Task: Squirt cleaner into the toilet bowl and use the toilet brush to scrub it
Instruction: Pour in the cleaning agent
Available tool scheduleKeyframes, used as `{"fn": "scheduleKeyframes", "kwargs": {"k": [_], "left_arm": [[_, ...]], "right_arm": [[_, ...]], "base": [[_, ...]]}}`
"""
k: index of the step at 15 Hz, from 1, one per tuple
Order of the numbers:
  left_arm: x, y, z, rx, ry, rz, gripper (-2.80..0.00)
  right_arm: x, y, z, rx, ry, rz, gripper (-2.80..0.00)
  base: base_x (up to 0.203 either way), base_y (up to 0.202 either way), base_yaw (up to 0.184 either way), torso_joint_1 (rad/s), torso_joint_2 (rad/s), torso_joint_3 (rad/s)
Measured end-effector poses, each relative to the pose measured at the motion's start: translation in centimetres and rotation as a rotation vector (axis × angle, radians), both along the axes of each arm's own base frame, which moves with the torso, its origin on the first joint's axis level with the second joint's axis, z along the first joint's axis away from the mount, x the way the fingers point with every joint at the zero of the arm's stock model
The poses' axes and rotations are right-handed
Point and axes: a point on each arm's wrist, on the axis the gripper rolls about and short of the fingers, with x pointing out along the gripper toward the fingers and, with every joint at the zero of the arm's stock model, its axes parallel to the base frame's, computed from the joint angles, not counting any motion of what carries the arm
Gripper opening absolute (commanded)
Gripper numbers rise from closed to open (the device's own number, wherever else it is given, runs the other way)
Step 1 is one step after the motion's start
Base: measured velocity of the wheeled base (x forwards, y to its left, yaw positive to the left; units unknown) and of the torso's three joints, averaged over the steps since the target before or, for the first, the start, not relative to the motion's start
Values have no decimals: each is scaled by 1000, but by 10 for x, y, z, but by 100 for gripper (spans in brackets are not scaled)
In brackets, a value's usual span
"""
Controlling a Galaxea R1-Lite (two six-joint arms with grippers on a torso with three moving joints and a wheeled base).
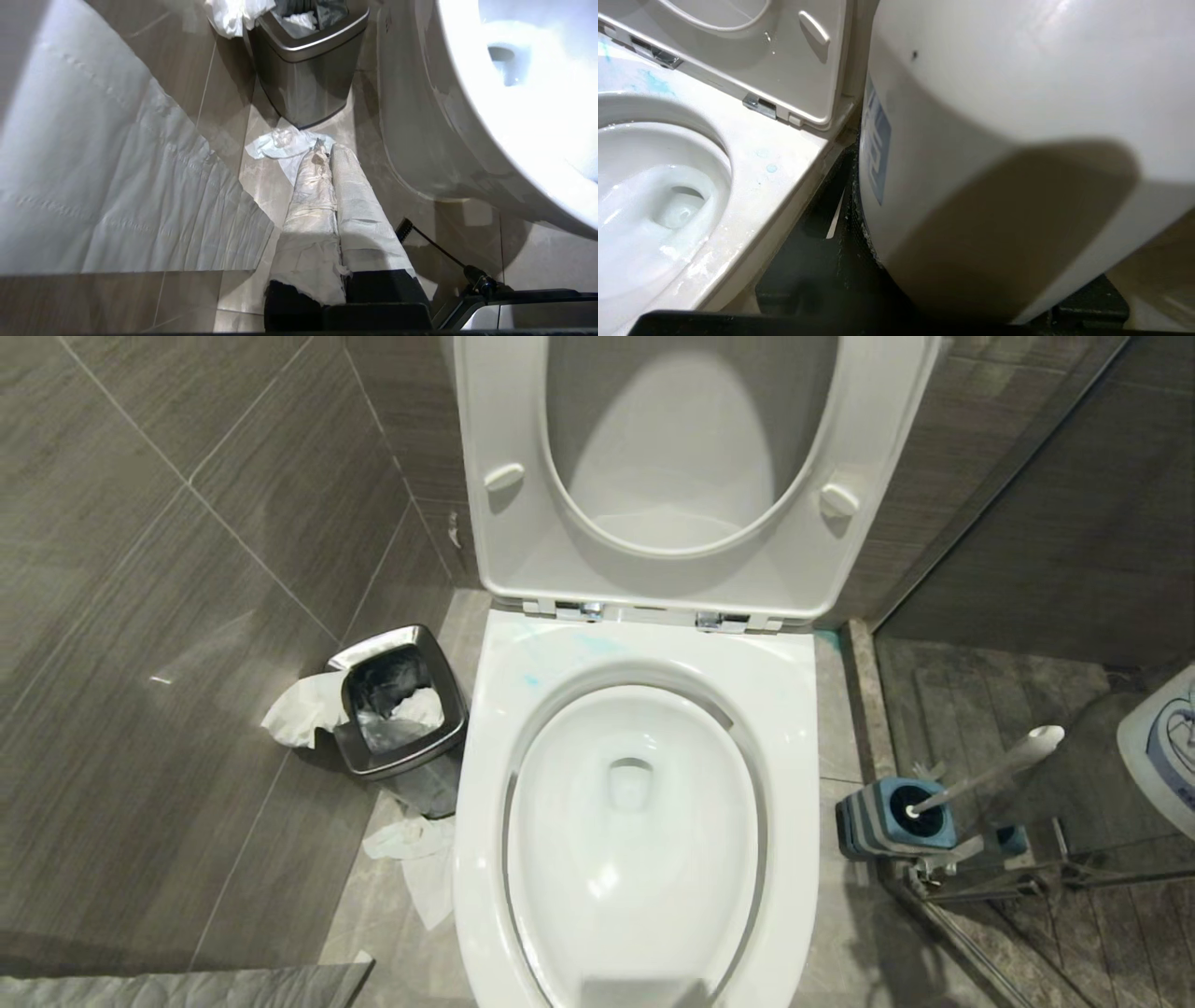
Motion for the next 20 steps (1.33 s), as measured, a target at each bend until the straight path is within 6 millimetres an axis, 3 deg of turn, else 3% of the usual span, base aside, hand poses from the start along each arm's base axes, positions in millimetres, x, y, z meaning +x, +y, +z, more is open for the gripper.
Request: {"fn": "scheduleKeyframes", "kwargs": {"k": [5,11,15,20], "left_arm": [[0,0,0,0,-1,3,-280],[0,0,0,0,-1,2,-280],[0,0,0,-1,-1,3,-280],[0,0,0,-1,-1,5,-280]], "right_arm": [[21,5,3,-38,24,1,-280],[69,22,16,13,2,51,-280],[99,46,15,25,22,87,-280],[135,84,6,17,105,-5,-280]], "base": [[0,0,0,0,1,203],[0,0,0,3,0,201],[0,0,0,3,2,204],[0,0,0,2,3,200]]}}
